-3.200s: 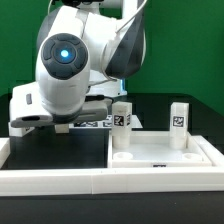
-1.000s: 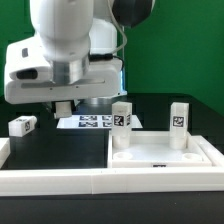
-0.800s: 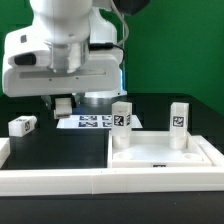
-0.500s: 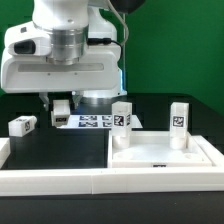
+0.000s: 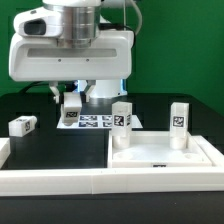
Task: Assemble square table
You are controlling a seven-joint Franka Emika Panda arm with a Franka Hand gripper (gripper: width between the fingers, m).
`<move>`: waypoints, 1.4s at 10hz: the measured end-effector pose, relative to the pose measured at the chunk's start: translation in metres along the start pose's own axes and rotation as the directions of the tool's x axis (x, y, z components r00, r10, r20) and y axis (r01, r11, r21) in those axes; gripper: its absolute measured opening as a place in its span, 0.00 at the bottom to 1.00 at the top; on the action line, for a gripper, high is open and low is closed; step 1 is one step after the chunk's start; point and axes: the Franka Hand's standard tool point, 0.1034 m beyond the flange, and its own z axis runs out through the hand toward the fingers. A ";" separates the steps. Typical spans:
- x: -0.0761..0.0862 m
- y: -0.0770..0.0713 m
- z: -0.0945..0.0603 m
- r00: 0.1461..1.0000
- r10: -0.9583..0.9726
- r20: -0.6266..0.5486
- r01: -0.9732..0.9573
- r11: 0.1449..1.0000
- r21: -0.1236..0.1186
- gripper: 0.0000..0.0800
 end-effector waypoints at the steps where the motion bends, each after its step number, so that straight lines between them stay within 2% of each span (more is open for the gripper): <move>1: 0.014 -0.012 -0.009 1.000 0.003 -0.021 -0.003 1.000 -0.004 0.36; 2: 0.022 -0.020 -0.014 0.999 -0.010 -0.035 0.009 1.000 -0.007 0.36; 6: 0.020 -0.018 -0.010 1.000 -0.008 -0.030 0.007 1.000 -0.007 0.36; 7: 0.022 -0.024 -0.011 1.000 -0.001 -0.031 0.001 1.000 -0.003 0.36; 9: 0.044 -0.052 -0.024 0.998 0.044 -0.036 -0.044 0.999 0.012 0.36; 11: 0.064 -0.064 -0.035 0.997 0.050 -0.064 -0.049 0.999 0.013 0.36; 12: 0.068 -0.071 -0.035 0.996 0.036 -0.082 -0.036 0.999 0.007 0.36; 14: 0.067 -0.068 -0.033 0.996 0.039 -0.078 -0.039 0.999 0.008 0.36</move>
Offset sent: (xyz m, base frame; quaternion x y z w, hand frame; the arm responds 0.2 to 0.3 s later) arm 0.0000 0.0000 0.0000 0.0000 0.0000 0.0000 1.0000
